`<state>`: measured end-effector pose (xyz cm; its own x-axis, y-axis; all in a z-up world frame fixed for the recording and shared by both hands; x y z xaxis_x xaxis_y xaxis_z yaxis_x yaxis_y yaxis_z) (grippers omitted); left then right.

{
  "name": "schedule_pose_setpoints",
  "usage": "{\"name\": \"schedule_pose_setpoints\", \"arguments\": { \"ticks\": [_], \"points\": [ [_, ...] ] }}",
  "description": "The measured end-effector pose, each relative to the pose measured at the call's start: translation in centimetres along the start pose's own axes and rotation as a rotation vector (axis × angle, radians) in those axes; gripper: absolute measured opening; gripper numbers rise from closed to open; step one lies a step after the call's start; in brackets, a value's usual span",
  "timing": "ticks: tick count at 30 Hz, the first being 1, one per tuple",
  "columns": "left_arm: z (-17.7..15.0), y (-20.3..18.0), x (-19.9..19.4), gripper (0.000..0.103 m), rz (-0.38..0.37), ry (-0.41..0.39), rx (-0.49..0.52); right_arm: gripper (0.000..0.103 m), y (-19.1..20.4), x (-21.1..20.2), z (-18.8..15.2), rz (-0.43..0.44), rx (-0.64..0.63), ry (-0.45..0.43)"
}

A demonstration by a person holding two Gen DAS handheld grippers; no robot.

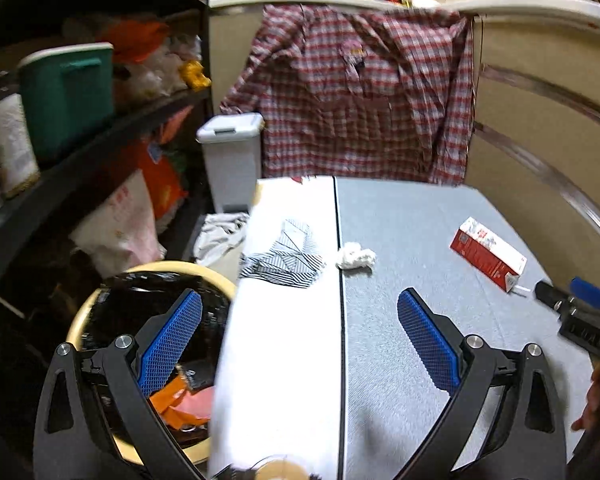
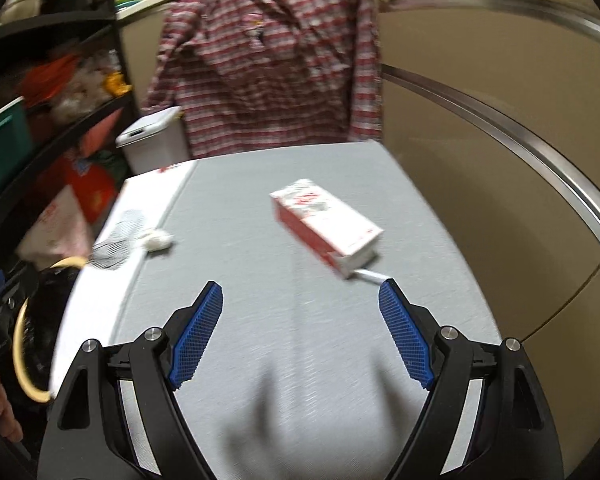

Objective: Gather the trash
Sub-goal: 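Move both tools back over the table toward the tissue and milk carton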

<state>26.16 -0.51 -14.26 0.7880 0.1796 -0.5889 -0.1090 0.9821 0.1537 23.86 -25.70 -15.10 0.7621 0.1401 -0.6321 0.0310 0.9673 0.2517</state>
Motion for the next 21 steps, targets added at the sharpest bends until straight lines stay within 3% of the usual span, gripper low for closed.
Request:
{"name": "schedule_pose_setpoints", "arguments": {
  "ticks": [7,15,21],
  "points": [
    [-0.1,-3.6,4.2,0.095,-0.029,0.024,0.082,0.080,-4.2,3.0,0.5,-0.048,0.041,0.002],
    [1.3,-6.3,7.7,0.087,-0.062,-0.006,0.150,0.080,-5.2,6.5,1.6,-0.065,0.000,0.018],
    [1.7,-7.3,11.0,0.084,-0.100,0.053,0.159,0.082,-5.3,8.0,2.3,-0.066,-0.030,0.025]
  ]
}}
Point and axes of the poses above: each gripper's, at about its wrist camera, not at the fingertips, and x roughly the way its jaws point, y to its left, z to its top, the point moved 1 cm from there along x, roughly the way its jaws point, and after that the axes turned 15 degrees about z, right-handed, at the moved point
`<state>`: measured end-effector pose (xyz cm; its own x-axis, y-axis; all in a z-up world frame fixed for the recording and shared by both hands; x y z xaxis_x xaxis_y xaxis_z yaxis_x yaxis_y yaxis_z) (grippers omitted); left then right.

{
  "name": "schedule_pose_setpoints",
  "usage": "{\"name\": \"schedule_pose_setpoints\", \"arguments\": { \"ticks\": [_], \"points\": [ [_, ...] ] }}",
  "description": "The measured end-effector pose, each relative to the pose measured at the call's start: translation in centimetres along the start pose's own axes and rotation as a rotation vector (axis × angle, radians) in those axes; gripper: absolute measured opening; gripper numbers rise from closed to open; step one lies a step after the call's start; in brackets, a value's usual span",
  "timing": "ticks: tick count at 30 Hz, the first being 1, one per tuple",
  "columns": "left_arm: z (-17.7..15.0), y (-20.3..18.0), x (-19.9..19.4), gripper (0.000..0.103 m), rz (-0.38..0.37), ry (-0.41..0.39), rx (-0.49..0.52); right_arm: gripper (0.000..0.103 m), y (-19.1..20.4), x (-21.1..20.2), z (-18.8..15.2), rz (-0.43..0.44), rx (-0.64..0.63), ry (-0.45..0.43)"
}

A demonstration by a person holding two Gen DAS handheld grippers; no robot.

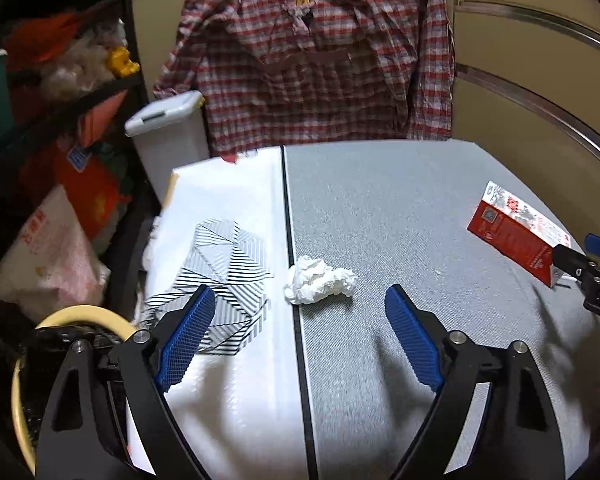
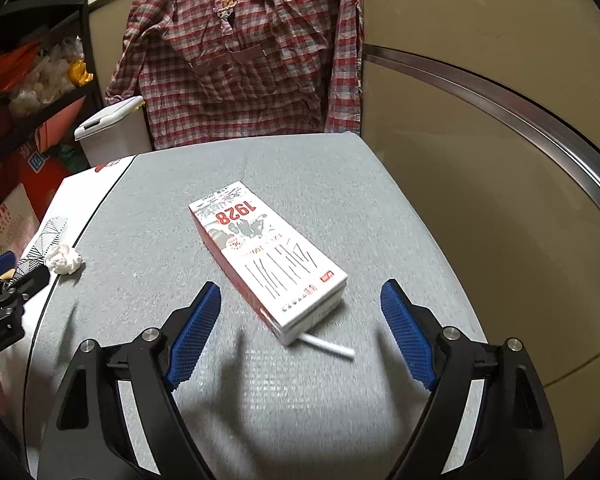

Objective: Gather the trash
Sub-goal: 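Move both tools back over the table toward the tissue and milk carton, then grasp the white tissue with the left gripper while the right gripper grasps the white milk carton, then carry the tissue and milk carton in both grippers over the bin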

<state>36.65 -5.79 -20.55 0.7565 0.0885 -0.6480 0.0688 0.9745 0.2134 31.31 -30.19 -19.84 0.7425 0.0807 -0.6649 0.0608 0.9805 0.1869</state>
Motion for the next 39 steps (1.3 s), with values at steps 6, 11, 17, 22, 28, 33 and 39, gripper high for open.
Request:
{"name": "schedule_pose_setpoints", "arguments": {
  "ticks": [6,11,17,22,28,33,39],
  "points": [
    [0.5,0.1,2.2,0.076,-0.070,0.067,-0.049,0.084,0.0,1.4,0.5,0.001,-0.026,0.020],
    [0.3,-0.2,3.0,0.025,-0.126,0.107,-0.046,0.064,-0.4,2.2,0.5,0.024,-0.016,0.046],
    [0.3,0.1,2.0,0.012,-0.138,0.092,-0.055,0.056,0.6,1.5,0.2,0.014,-0.061,0.047],
    [0.4,0.4,0.0,0.012,-0.112,0.062,-0.031,0.055,1.5,-0.2,0.6,0.024,-0.076,0.022],
    [0.5,2.0,-3.3,0.012,-0.083,0.044,-0.034,0.053,3.3,-2.7,0.9,0.043,-0.088,0.005],
    [0.1,4.0,-6.4,0.012,-0.045,0.037,-0.042,0.052,5.4,-4.9,0.6,0.072,-0.100,-0.005],
    [-0.8,7.4,-10.2,0.012,0.012,0.038,-0.077,0.052,9.0,-8.1,0.0,0.146,-0.101,-0.020]
  ]
}}
Point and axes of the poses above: each gripper's, at about its wrist camera, not at the fingertips, and x roughly the way its jaws point, y to its left, z to its top, the point moved 1 cm from there along x, roughly the way its jaws point, and after that the axes turned 15 degrees about z, right-handed, at the moved point
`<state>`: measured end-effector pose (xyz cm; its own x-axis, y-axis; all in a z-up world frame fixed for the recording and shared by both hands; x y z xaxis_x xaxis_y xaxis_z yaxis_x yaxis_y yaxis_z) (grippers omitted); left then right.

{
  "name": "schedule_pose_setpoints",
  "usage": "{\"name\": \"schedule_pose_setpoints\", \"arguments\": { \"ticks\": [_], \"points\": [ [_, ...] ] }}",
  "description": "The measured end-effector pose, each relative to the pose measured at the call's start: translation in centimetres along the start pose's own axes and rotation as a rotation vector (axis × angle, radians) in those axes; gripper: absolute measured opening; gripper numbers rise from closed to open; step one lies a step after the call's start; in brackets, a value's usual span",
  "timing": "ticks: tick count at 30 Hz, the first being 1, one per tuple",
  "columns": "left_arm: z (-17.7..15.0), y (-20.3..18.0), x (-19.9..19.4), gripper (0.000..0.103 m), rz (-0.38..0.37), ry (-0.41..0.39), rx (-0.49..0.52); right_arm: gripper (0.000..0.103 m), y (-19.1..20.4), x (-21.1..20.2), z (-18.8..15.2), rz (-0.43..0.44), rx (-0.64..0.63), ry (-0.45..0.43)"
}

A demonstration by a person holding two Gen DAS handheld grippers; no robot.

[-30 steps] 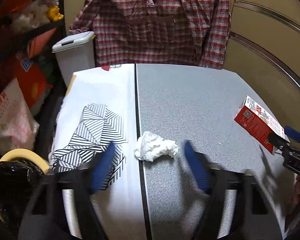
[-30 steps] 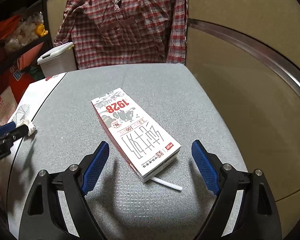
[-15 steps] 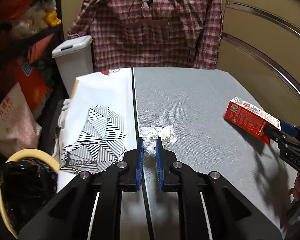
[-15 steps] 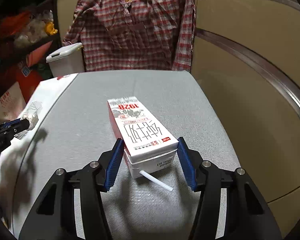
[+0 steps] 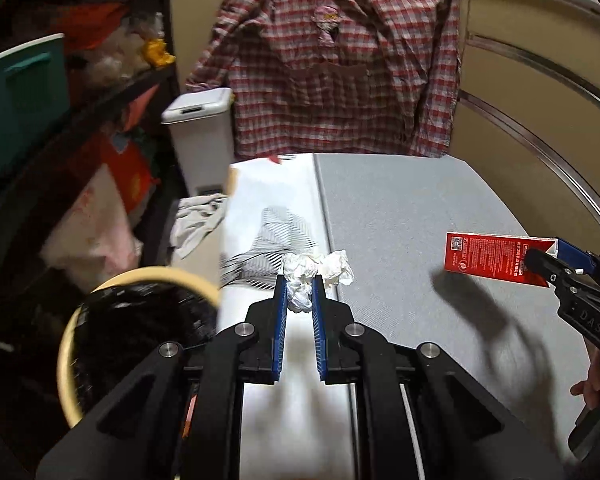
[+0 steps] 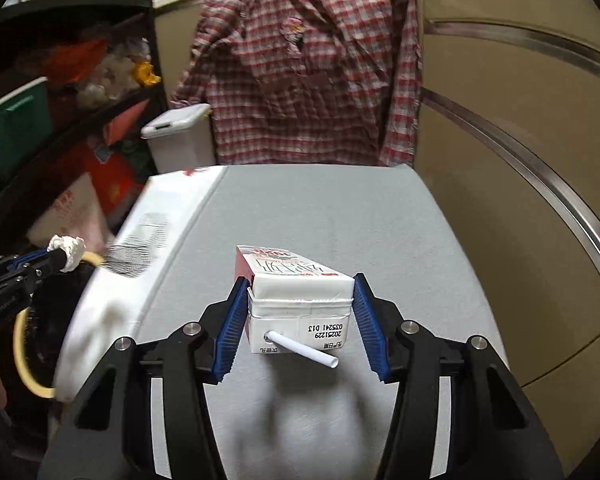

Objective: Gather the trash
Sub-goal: 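Carry the tissue and milk carton in both grippers over the bin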

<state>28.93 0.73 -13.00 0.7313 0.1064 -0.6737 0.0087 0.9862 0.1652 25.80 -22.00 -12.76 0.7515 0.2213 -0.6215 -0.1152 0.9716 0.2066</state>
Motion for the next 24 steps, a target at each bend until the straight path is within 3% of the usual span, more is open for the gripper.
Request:
{"name": "schedule_pose_setpoints", "arguments": {
  "ticks": [12,24],
  "points": [
    [-2.5,9.1,-5.7,0.012,0.118,-0.001,-0.086,0.052,10.2,-3.0,0.4,0.158,-0.067,-0.029],
    [-4.9,15.5,-7.8,0.012,0.197,0.003,-0.178,0.052,20.0,-2.7,-0.4,0.266,-0.146,-0.010]
  ]
}}
Point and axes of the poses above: each gripper's, at about its wrist camera, not at the fingertips, and x roughly the way its jaws point, y to its left, z to its top, the point moved 1 cm from there along x, roughly the way its jaws point, and after that the axes turned 15 degrees about z, right-handed, at the moved point
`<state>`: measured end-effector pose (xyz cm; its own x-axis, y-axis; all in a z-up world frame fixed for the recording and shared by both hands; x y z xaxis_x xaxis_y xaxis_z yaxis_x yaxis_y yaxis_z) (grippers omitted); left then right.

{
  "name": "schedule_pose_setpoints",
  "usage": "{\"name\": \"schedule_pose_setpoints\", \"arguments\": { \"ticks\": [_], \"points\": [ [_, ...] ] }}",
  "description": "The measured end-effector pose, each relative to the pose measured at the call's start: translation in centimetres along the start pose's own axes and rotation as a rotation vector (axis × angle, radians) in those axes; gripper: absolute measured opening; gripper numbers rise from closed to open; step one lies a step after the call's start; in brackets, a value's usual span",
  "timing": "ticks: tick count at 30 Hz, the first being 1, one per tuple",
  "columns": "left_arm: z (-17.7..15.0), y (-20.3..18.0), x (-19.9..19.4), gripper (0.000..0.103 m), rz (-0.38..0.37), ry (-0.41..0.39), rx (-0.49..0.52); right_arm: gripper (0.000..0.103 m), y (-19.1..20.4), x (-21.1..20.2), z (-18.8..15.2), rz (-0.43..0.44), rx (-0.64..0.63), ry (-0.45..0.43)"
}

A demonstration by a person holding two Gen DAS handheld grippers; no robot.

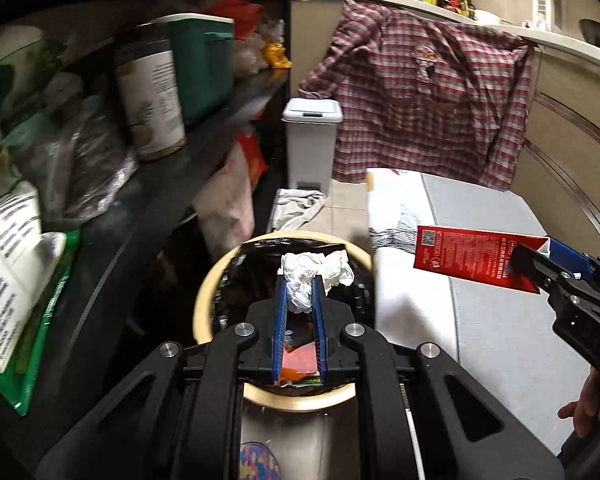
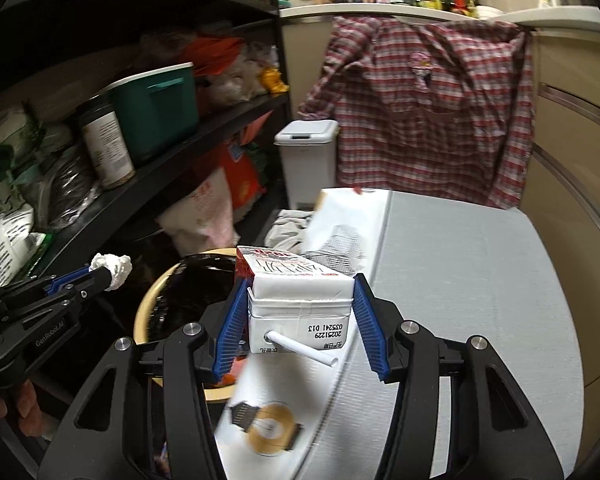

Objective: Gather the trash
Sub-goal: 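Carry the tissue and milk carton in both grippers over the bin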

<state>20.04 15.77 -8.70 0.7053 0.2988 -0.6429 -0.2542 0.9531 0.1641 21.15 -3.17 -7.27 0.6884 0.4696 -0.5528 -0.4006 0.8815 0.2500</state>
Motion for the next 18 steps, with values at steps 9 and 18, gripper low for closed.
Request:
{"name": "schedule_pose_setpoints", "arguments": {
  "ticks": [9,18],
  "points": [
    [-0.3,2.6,1.7,0.012,0.023,0.020,-0.043,0.052,3.4,3.3,0.2,0.032,-0.028,0.033],
    [-0.8,3.2,4.8,0.012,0.032,0.063,-0.054,0.052,4.3,6.7,-0.3,0.031,-0.028,0.074]
  ]
}}
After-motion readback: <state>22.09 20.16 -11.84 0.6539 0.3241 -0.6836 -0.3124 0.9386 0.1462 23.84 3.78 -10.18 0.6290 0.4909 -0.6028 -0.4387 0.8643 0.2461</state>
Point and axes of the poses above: each gripper's, at about its wrist camera, not at the fingertips, and x roughly the way its jaws point, y to its left, z to its top, the point moved 1 cm from there along x, roughly the way its jaws point, and after that the axes turned 15 degrees about z, right-handed, at the moved point
